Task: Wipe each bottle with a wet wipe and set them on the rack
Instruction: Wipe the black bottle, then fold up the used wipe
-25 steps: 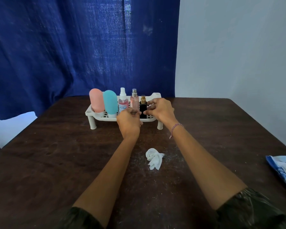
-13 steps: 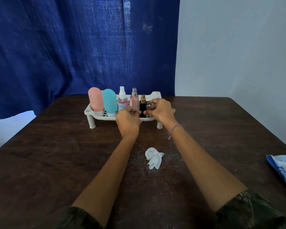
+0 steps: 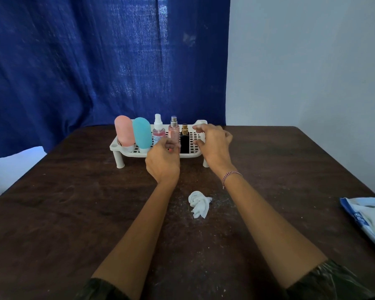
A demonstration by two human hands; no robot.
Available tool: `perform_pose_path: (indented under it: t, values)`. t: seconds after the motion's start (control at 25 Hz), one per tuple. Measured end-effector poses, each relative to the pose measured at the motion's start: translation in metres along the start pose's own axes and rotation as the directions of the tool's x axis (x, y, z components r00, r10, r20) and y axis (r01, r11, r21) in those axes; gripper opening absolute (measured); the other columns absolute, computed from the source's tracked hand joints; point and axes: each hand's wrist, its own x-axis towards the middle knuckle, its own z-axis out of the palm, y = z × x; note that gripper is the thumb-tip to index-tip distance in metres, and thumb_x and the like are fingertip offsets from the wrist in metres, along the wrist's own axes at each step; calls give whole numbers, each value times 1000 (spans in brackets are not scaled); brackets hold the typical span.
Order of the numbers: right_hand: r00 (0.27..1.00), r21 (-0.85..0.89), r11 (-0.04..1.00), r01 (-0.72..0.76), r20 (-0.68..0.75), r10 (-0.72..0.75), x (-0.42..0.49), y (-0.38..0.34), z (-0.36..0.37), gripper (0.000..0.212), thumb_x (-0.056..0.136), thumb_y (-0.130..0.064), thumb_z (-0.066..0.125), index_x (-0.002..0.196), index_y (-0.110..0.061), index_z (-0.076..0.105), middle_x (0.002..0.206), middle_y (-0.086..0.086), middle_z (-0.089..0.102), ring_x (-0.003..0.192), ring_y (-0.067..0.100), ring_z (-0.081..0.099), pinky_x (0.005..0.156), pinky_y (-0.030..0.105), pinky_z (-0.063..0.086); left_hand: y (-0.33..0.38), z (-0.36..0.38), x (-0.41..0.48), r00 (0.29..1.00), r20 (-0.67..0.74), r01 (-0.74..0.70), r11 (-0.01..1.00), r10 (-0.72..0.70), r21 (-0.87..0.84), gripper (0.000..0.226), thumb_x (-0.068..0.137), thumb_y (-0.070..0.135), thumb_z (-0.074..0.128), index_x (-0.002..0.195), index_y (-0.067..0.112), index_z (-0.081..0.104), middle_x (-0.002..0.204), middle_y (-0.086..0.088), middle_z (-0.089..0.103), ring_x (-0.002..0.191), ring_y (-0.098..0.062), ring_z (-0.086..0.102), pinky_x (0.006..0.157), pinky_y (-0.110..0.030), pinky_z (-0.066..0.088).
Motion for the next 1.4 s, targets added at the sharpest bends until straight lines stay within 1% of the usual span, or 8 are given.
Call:
perform_pose_path:
  t: [0.24,0.4,0.6,0.76,0.92,1.08,1.24,1.4]
  values:
    - [997,-38,997,67,-37,-68,-30,-9,-16,30,84,-17,66,114,-22,63,114,0,64,106,17,51,90,34,28,3,-17,-23,1000,-26,12,1000,-12,2,11,81,32,72,90,25,69,88,8,71,74,-7,56,64,-23,38]
    - [996,54,995,80,41,-82,-60,-11,-30,21,83,-17,68,104,-16,68,110,5,65,99,19,59,84,35,51,0,-29,-40,993,112,35,999,-37,23,5,83,30,70,87,28,70,83,10,69,75,-8,58,62,-21,38]
    - [960,28,993,-118,258,107,-97,-1,-41,27,76,-29,75,96,-11,68,96,5,67,86,16,63,78,27,50,-10,-42,-62,931,361,3,988,-60,155,13,87,34,65,92,28,75,96,1,73,89,-18,65,73,-29,52]
    - [917,61,970,-237,345,202,-122,4,-44,31,71,-28,80,95,-13,67,90,2,66,85,14,62,78,25,49,-15,-51,-79,868,490,4,986,-86,164,13,87,33,65,90,27,75,92,0,73,85,-20,66,72,-29,53]
    - [911,145,942,-304,333,243,-135,-1,-43,24,70,-15,80,87,-20,64,82,-2,66,75,8,60,74,20,48,-15,-59,-92,829,552,73,996,-84,43,9,85,17,68,89,22,74,96,-1,72,88,-17,66,79,-36,58]
    - [911,331,867,-372,310,272,-143,-2,-54,22,73,-9,77,91,-18,67,80,-2,66,74,7,61,74,19,51,-10,-69,-104,774,624,224,967,-102,-119,19,87,10,65,106,13,68,99,-4,70,82,-11,64,60,-22,56]
    - [877,557,689,-464,395,271,-150,1,-79,26,80,6,65,103,-6,65,85,3,64,78,15,62,64,21,55,0,-80,-113,666,736,487,819,-122,-304,24,88,10,66,111,4,63,90,-9,68,69,-12,67,60,-26,59]
    - [907,520,754,-401,342,246,-156,10,-106,34,77,4,69,108,-11,63,87,1,66,80,16,64,72,30,57,14,-78,-123,645,758,543,753,-90,-372,16,85,4,67,100,-2,65,72,-8,70,53,-9,68,55,-21,57]
